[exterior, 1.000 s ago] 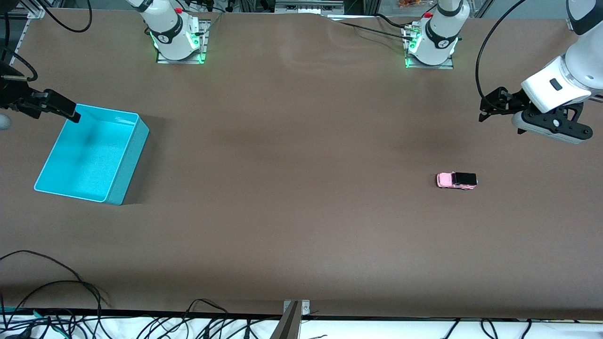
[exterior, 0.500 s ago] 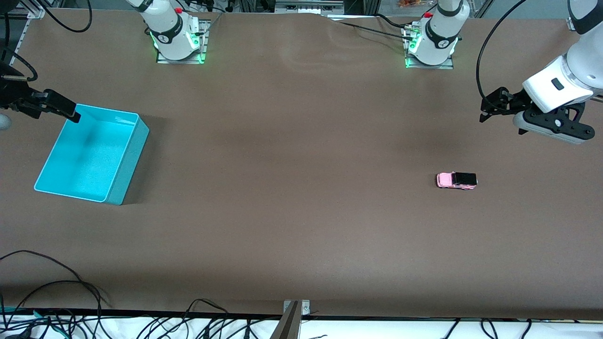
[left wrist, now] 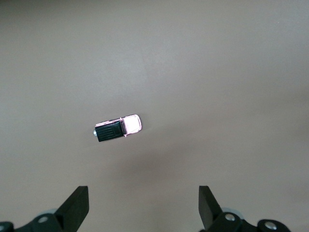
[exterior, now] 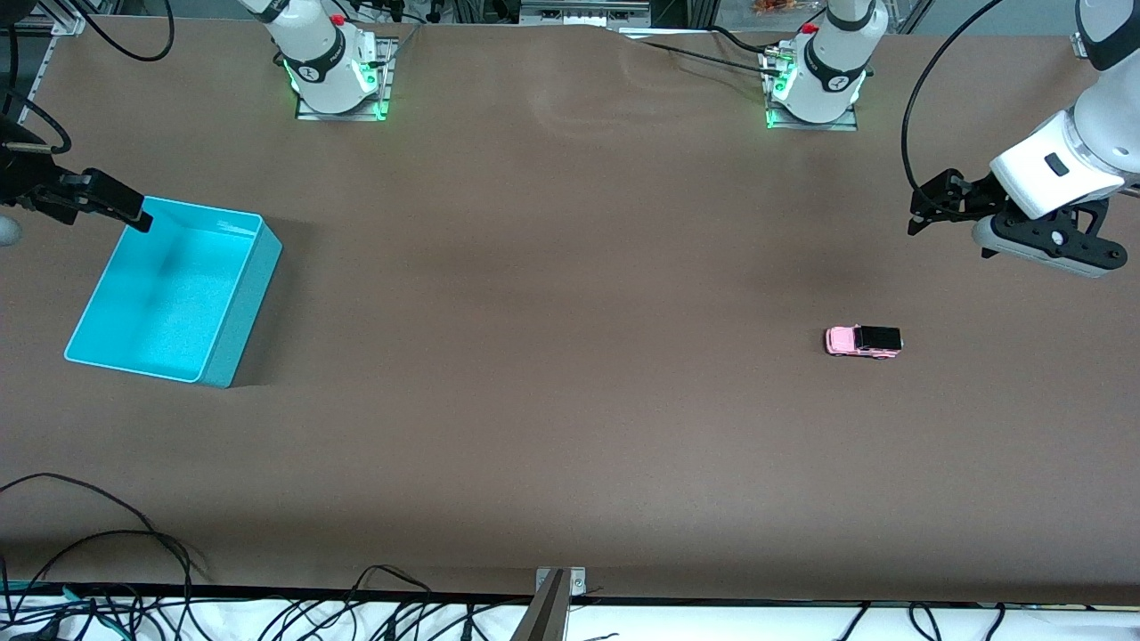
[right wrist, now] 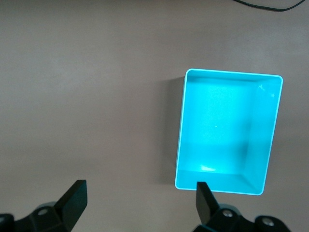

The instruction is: Wind and store pink jeep toy

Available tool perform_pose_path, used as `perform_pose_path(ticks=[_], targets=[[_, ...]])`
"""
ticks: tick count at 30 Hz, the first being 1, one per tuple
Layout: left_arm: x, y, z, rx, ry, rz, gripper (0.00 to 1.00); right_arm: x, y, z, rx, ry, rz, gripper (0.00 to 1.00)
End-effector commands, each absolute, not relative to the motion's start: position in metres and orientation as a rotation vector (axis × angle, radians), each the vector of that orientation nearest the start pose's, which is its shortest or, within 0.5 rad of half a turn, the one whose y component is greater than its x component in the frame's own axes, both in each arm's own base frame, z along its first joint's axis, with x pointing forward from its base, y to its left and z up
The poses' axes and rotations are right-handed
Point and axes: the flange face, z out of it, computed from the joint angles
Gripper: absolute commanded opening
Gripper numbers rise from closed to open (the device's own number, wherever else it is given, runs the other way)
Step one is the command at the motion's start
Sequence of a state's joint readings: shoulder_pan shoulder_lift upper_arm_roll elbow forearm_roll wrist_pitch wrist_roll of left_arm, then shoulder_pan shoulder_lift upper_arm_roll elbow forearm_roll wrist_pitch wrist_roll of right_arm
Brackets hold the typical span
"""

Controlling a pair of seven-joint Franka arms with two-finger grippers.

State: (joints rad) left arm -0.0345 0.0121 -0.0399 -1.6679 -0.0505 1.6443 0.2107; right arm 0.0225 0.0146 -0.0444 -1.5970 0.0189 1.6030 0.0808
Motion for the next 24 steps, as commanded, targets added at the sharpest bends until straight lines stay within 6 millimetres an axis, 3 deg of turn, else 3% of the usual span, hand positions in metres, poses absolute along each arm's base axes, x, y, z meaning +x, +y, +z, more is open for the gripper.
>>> perform_pose_path(ticks=[1, 24], targets=[[0.5632, -0.0458, 0.5848, -3.157, 0.376, 0.061, 1.00, 0.5608, -0.0091, 0.6139, -3.119, 0.161, -0.006, 1.00], [0.5601, -0.0429, 0.5800, -3.158, 0.343, 0.125, 1.00, 0.5609, -0.0090, 0.6146, -3.118, 0.166, -0.009, 1.00]])
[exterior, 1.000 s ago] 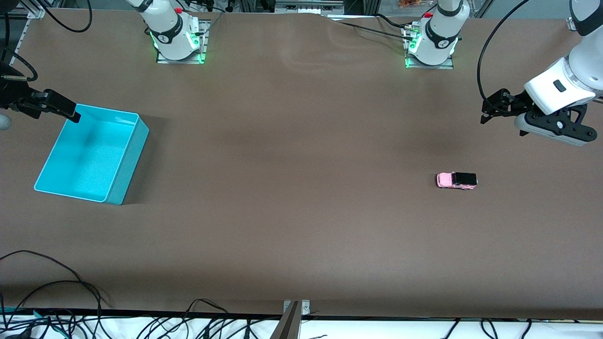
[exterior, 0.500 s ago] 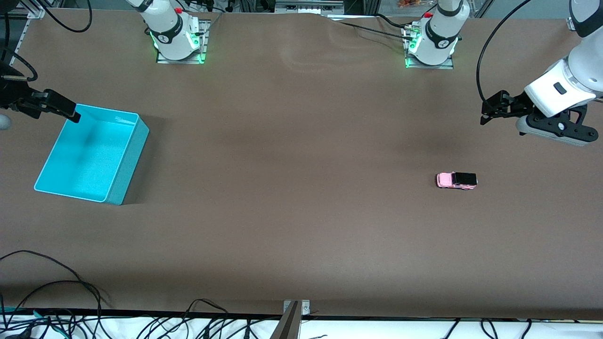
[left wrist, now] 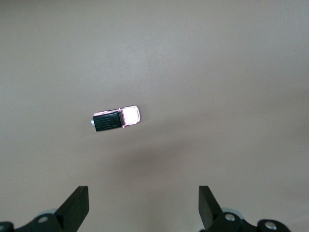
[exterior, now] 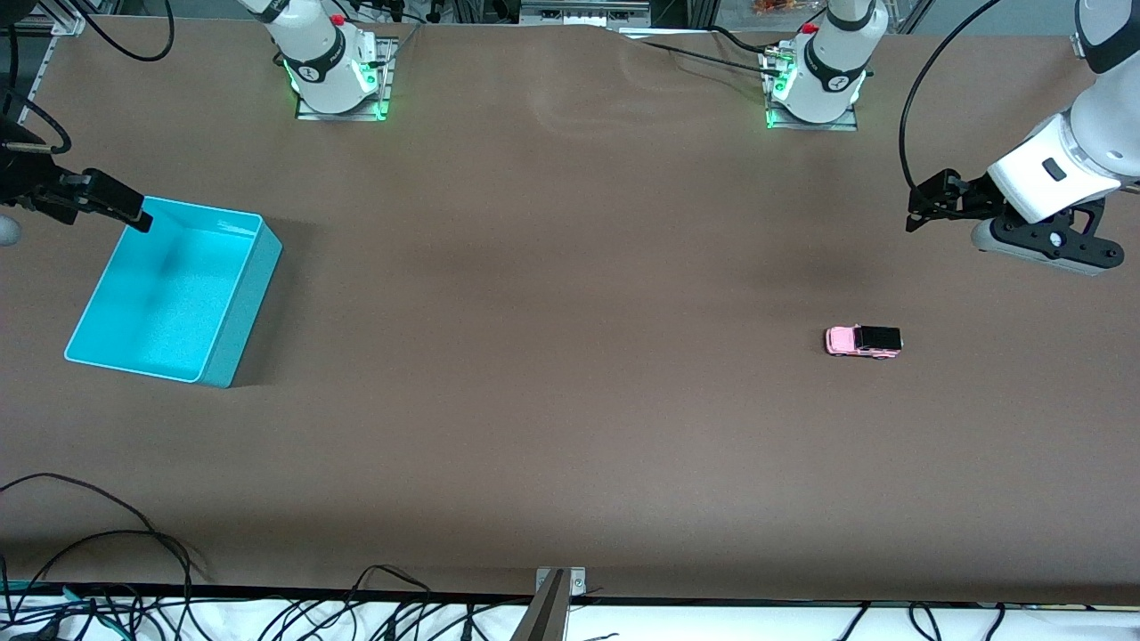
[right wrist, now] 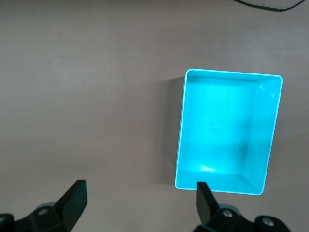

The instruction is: Wind and store pink jeep toy

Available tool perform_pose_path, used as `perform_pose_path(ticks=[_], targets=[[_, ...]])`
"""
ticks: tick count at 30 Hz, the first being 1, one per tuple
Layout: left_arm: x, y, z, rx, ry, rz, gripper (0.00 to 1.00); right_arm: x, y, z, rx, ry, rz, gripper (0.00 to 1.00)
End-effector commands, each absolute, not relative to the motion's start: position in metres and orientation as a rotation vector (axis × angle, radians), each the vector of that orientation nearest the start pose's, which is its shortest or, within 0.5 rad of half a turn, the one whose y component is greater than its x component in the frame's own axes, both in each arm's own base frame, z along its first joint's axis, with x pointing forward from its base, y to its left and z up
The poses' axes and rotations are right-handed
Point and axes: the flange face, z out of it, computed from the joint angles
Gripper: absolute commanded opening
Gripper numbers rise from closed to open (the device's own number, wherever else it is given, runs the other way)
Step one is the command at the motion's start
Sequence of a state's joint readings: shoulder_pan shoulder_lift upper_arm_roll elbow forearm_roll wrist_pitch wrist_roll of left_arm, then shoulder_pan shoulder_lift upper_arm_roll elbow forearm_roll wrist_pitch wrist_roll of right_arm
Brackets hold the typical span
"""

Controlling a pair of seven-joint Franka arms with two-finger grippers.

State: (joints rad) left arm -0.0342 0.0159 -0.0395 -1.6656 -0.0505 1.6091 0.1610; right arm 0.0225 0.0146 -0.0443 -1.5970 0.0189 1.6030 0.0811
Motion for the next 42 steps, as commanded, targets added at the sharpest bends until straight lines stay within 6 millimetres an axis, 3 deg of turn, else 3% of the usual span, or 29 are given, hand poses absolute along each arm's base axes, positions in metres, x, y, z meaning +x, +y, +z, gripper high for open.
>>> perform_pose_path(ticks=[1, 14, 34, 42], targets=[[0.560, -0.042, 0.580, -3.159, 0.343, 0.124, 1.00, 0.561, -0.009, 0.615, -3.118, 0.166, -0.009, 1.00], [0.563, -0.040, 0.575, -3.155, 0.386, 0.138, 1.00, 0.561, -0.009, 0.614, -3.118, 0.166, -0.006, 1.00], [0.577, -0.016, 0.544, -3.041, 1.033, 0.194, 1.00, 0.561, -0.009, 0.615, -3.118, 0.166, -0.009, 1.00], [0.598, 0.013, 0.492, -2.909, 1.261, 0.293, 1.00, 0.561, -0.009, 0.615, -3.118, 0.166, -0.009, 1.00]])
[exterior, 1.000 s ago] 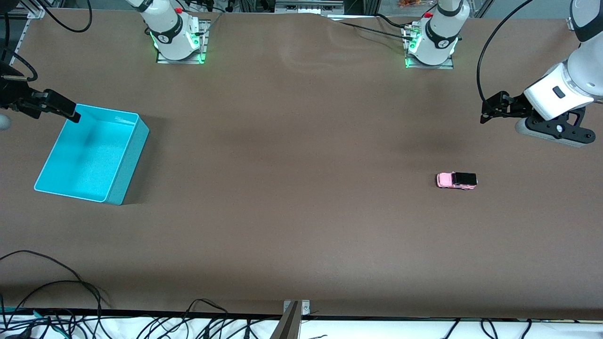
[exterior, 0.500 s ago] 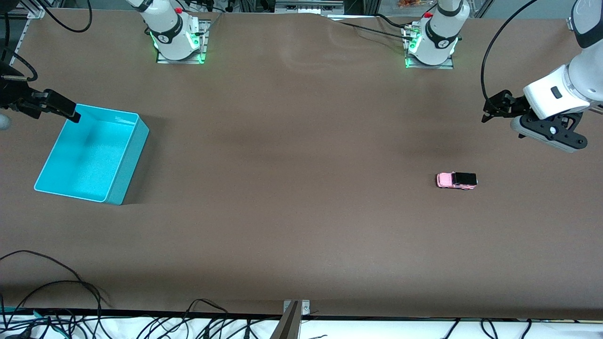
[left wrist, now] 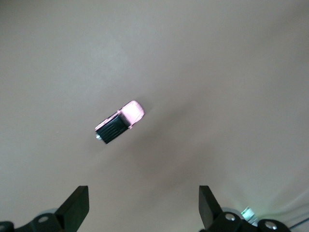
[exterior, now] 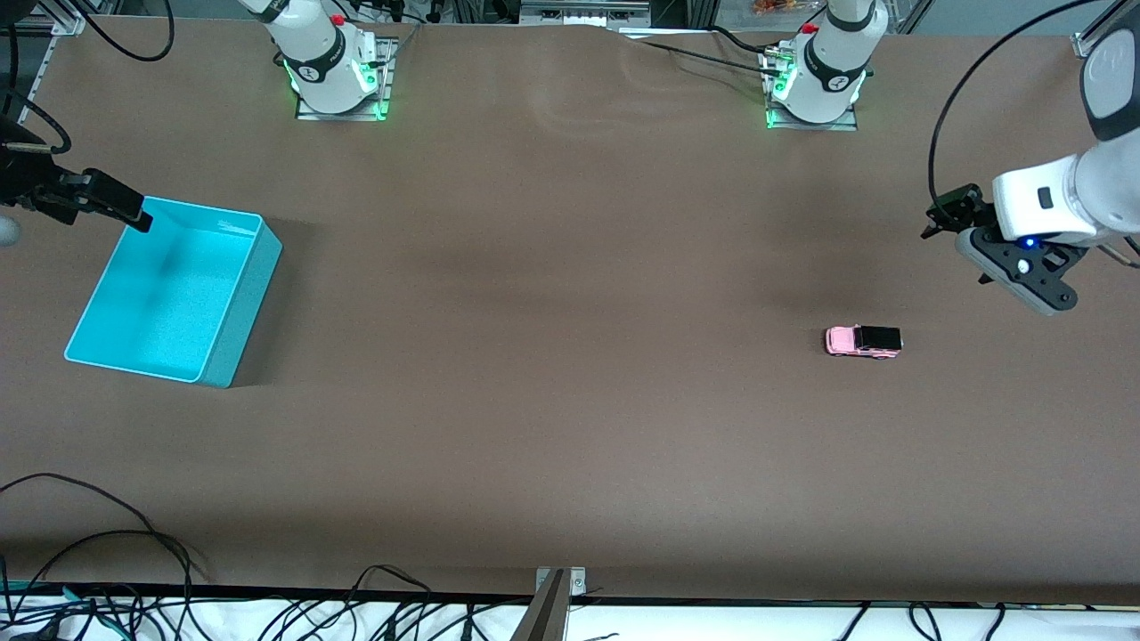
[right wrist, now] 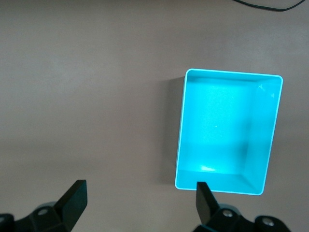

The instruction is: Wind and store pink jeep toy

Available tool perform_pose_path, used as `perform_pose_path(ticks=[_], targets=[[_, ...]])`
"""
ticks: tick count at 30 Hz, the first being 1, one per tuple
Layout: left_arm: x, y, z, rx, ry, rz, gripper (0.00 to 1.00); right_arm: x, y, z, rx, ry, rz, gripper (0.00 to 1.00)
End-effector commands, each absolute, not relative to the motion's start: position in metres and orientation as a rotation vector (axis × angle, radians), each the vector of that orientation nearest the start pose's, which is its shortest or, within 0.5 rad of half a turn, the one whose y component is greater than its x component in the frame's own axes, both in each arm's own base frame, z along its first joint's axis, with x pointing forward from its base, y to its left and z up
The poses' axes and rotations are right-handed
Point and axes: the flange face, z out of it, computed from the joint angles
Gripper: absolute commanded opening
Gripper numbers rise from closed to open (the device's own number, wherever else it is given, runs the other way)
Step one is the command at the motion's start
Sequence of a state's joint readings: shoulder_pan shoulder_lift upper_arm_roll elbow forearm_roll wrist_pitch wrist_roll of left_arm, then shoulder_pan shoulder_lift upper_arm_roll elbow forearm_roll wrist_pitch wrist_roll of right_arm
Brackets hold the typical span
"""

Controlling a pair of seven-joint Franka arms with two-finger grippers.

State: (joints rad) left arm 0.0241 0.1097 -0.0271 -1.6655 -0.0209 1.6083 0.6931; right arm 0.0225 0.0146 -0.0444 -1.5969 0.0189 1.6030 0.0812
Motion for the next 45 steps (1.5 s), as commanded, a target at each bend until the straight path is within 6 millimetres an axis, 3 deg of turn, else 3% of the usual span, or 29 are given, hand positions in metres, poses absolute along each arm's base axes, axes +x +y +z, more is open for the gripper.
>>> perform_pose_path(ticks=[1, 10, 13, 17, 20, 21, 28, 32, 37, 45], targets=[[0.601, 0.014, 0.483, -2.888, 1.302, 0.288, 1.00, 0.561, -0.009, 0.615, -3.118, 0.166, -0.009, 1.00], [0.619, 0.037, 0.412, -2.798, 1.568, 0.332, 1.00, 0.561, -0.009, 0.615, -3.118, 0.166, -0.009, 1.00], [0.623, 0.050, 0.380, -2.807, 1.616, 0.364, 1.00, 0.560, -0.007, 0.615, -3.116, 0.161, -0.011, 1.00], [0.628, 0.054, 0.343, -2.747, 1.717, 0.310, 1.00, 0.561, -0.008, 0.618, -3.116, 0.161, -0.018, 1.00], [0.625, 0.059, 0.320, -2.696, 1.778, 0.256, 1.00, 0.561, -0.007, 0.619, -3.116, 0.159, -0.023, 1.00], [0.615, 0.057, 0.296, -2.658, 1.834, 0.237, 1.00, 0.561, -0.007, 0.623, -3.116, 0.156, -0.035, 1.00], [0.612, 0.055, 0.284, -2.582, 1.923, 0.196, 1.00, 0.561, -0.006, 0.624, -3.114, 0.154, -0.037, 1.00], [0.607, 0.046, 0.265, -2.539, 1.999, 0.220, 1.00, 0.561, -0.007, 0.624, -3.114, 0.156, -0.037, 1.00], [0.606, 0.048, 0.239, -2.454, 2.111, 0.202, 1.00, 0.561, -0.007, 0.624, -3.114, 0.156, -0.039, 1.00], [0.608, 0.046, 0.222, -2.301, 2.275, 0.171, 1.00, 0.561, -0.007, 0.624, -3.116, 0.156, -0.040, 1.00]])
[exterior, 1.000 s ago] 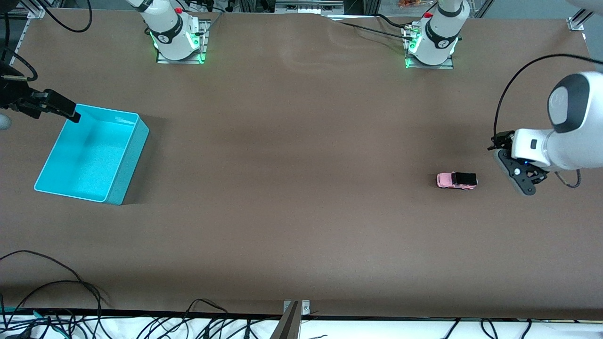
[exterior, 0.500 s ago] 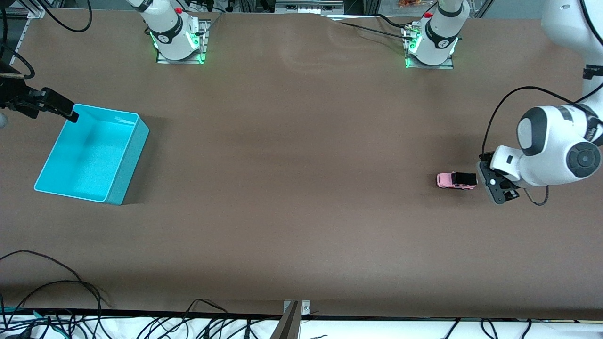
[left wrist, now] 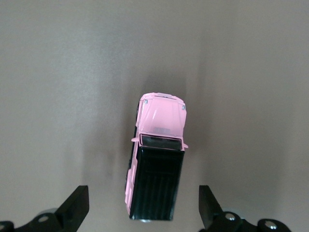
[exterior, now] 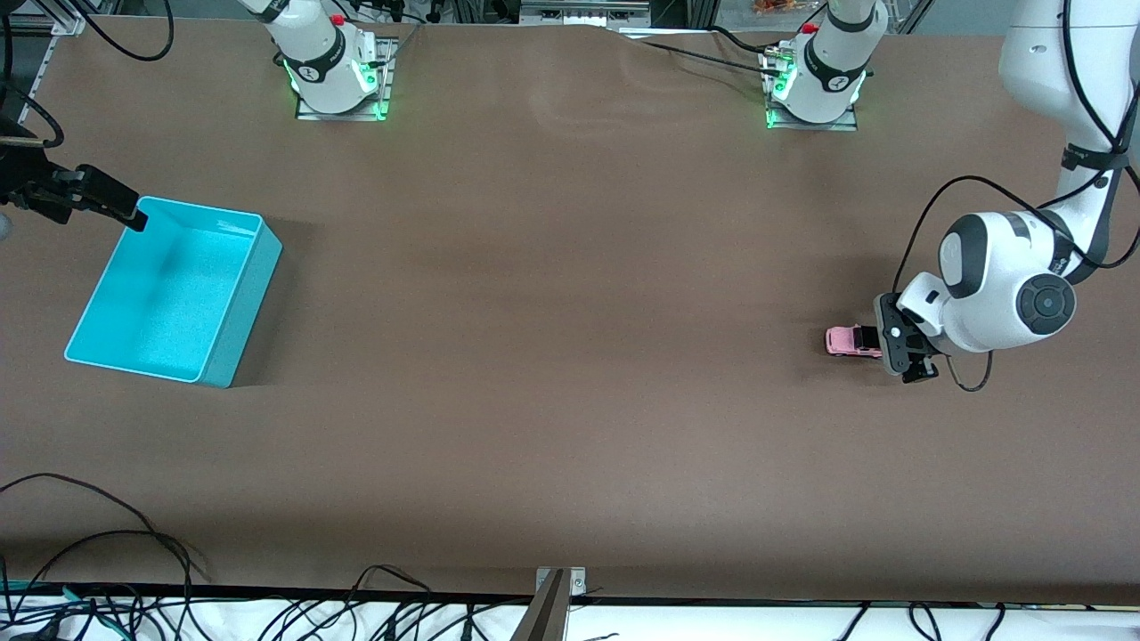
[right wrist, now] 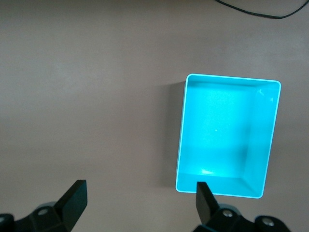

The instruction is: Wind and store pink jeep toy

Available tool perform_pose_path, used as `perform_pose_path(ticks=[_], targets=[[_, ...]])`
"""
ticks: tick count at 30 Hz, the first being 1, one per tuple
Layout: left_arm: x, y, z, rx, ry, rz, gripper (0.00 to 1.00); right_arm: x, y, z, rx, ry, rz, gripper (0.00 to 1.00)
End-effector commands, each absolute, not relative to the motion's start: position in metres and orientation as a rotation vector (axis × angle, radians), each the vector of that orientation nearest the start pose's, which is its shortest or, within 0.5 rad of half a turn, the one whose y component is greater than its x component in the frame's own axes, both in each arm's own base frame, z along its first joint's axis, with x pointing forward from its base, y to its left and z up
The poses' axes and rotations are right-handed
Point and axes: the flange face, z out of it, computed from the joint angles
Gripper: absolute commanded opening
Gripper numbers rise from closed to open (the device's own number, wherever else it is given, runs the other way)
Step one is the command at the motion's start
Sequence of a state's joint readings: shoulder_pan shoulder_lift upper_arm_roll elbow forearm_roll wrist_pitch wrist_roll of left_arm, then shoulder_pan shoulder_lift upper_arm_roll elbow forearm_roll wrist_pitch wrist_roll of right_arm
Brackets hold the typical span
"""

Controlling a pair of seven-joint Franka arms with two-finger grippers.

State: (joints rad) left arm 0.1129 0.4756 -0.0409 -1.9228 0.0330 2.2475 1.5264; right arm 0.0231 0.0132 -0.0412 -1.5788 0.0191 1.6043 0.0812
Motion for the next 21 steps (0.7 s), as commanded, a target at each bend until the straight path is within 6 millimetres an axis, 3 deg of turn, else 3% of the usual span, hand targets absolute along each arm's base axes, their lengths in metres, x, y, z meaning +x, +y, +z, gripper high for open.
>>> perform_pose_path(ticks=[1, 5, 9, 16, 19, 21], targets=[[0.608, 0.045, 0.219, -2.283, 2.296, 0.170, 1.00, 0.561, -0.007, 0.624, -3.114, 0.156, -0.039, 1.00], [0.609, 0.046, 0.214, -2.200, 2.358, 0.134, 1.00, 0.561, -0.007, 0.624, -3.114, 0.156, -0.039, 1.00], [0.597, 0.048, 0.199, -2.213, 2.368, 0.144, 1.00, 0.561, -0.007, 0.624, -3.114, 0.156, -0.039, 1.00], [0.594, 0.043, 0.193, -2.211, 2.379, 0.139, 0.98, 0.561, -0.007, 0.624, -3.114, 0.156, -0.039, 1.00], [0.593, 0.038, 0.193, -2.204, 2.389, 0.138, 0.88, 0.561, -0.006, 0.624, -3.114, 0.154, -0.039, 1.00], [0.593, 0.036, 0.192, -2.200, 2.395, 0.137, 0.72, 0.561, -0.007, 0.624, -3.114, 0.156, -0.040, 1.00]])
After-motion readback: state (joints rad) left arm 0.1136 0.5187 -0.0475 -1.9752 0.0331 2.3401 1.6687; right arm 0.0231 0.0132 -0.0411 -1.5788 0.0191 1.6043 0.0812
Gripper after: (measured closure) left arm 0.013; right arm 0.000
